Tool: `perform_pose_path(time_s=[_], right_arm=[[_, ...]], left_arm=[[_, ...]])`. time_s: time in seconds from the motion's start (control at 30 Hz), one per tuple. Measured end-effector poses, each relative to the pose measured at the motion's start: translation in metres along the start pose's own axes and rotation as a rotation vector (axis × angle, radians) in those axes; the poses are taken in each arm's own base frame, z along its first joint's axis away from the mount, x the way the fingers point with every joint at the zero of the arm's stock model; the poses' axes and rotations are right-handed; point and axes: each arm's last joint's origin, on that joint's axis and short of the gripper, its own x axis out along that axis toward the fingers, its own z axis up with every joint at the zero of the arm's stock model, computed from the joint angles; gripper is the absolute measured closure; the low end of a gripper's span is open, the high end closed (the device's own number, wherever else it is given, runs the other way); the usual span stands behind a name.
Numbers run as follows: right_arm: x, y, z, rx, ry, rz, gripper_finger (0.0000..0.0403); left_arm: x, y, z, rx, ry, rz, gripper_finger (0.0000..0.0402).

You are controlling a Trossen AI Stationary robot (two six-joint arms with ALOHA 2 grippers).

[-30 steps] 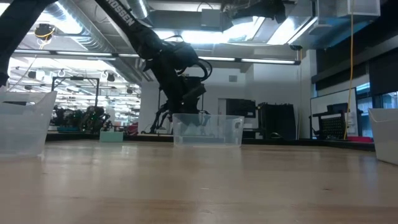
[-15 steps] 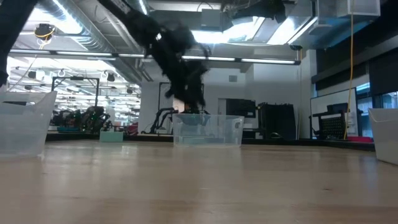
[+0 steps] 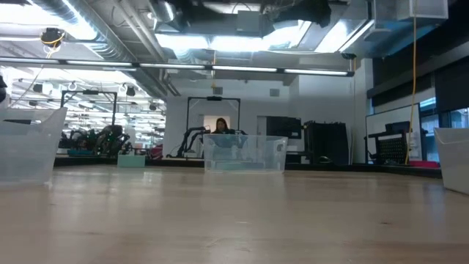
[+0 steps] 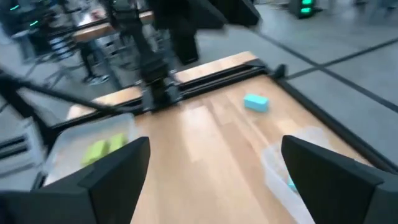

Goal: Sort & place blocks by color
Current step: Put the top blue block into the top transparent bin

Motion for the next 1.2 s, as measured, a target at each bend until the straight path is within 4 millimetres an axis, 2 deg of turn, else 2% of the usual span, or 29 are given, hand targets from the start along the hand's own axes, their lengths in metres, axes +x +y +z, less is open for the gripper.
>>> perform_pose_path(time_s=[0.1, 0.2, 0.4, 0.57, 1.07, 1.2], right_arm=[[0.000, 0.000, 0.000, -0.033, 0.019, 0.077, 0.0038], [0.000, 0.001, 0.002, -0.041, 0.019, 0.153, 0.0038], [-0.001, 0.006, 0.011, -0.034, -0.069, 0.261, 0.0038], [-0.002, 0.008, 0.019, -0.029, -0.141, 0.301, 0.0038], [-0.002, 0.008, 0.017, -0.002, -0.119, 0.291, 0.0038], [-0.002, 0.009, 0.017, -0.007, -0.119, 0.295, 0.0038]], left_arm=[[-0.028, -0.026, -0.013, -0.012, -0.147, -0.077, 0.0234], [-0.050, -0.042, -0.029, 0.005, -0.242, -0.183, 0.0234], [-0.079, -0.049, -0.046, 0.050, -0.291, -0.256, 0.0234], [-0.088, -0.048, -0.041, 0.068, -0.325, -0.258, 0.0236], [-0.088, -0.047, -0.043, 0.087, -0.309, -0.250, 0.0236], [-0.088, -0.044, -0.042, -0.014, -0.319, -0.147, 0.0236]])
